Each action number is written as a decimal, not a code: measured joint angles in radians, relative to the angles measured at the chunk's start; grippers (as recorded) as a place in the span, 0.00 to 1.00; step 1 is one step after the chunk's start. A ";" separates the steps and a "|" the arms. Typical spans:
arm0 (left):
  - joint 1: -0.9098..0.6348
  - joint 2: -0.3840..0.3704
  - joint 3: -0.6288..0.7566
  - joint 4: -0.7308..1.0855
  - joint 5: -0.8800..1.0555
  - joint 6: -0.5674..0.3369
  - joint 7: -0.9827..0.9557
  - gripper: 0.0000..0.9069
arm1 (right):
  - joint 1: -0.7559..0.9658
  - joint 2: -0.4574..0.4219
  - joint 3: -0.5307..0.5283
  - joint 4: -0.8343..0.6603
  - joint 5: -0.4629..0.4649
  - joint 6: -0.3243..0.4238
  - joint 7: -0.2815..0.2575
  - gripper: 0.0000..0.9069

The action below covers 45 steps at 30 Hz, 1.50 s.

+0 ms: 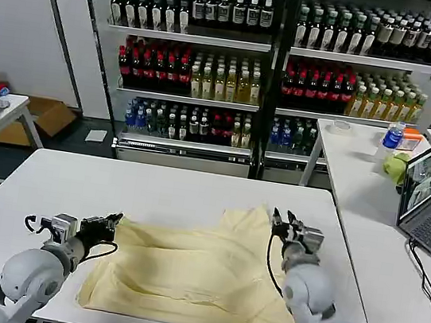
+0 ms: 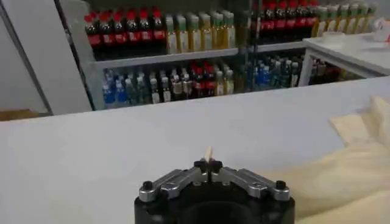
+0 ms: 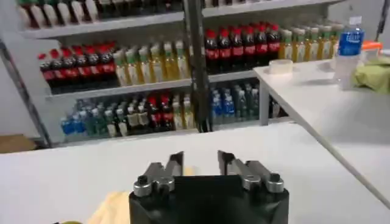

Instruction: Fold and organize the clothes.

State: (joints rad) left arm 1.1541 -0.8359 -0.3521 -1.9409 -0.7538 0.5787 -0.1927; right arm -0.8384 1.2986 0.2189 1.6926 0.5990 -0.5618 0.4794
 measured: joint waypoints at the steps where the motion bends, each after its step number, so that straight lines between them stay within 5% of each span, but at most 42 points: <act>1: -0.002 -0.002 0.002 0.000 0.000 0.000 0.000 0.01 | 0.018 0.010 -0.006 -0.025 0.003 -0.002 0.008 1.00; 12: -0.012 -0.004 0.007 0.005 -0.002 0.000 0.001 0.01 | 0.158 0.096 -0.045 -0.240 0.035 -0.014 0.059 1.00; 14: -0.013 -0.005 0.009 0.005 -0.002 0.000 0.001 0.01 | 0.168 0.103 -0.050 -0.259 0.042 -0.014 0.066 0.46; 15: -0.014 -0.006 0.010 0.005 -0.002 0.000 0.001 0.01 | 0.172 0.107 -0.051 -0.267 0.046 -0.015 0.070 0.31; 17: -0.015 -0.008 0.013 0.007 -0.002 0.000 0.001 0.01 | 0.180 0.111 -0.053 -0.283 0.055 -0.016 0.080 0.07; 19: -0.017 -0.010 0.016 0.007 -0.002 0.000 0.001 0.01 | 0.186 0.115 -0.055 -0.295 0.065 -0.017 0.086 0.00; 36: -0.021 -0.012 0.018 0.012 -0.003 0.000 0.001 0.01 | 0.207 0.128 -0.063 -0.339 0.096 -0.019 0.086 0.00; 45: -0.026 -0.014 0.013 0.013 -0.008 -0.001 0.001 0.01 | 0.174 0.102 -0.051 -0.284 0.067 -0.007 0.040 0.00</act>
State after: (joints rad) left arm 1.1284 -0.8501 -0.3395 -1.9275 -0.7616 0.5782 -0.1912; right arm -0.6643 1.4004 0.1676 1.4088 0.6661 -0.5691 0.5197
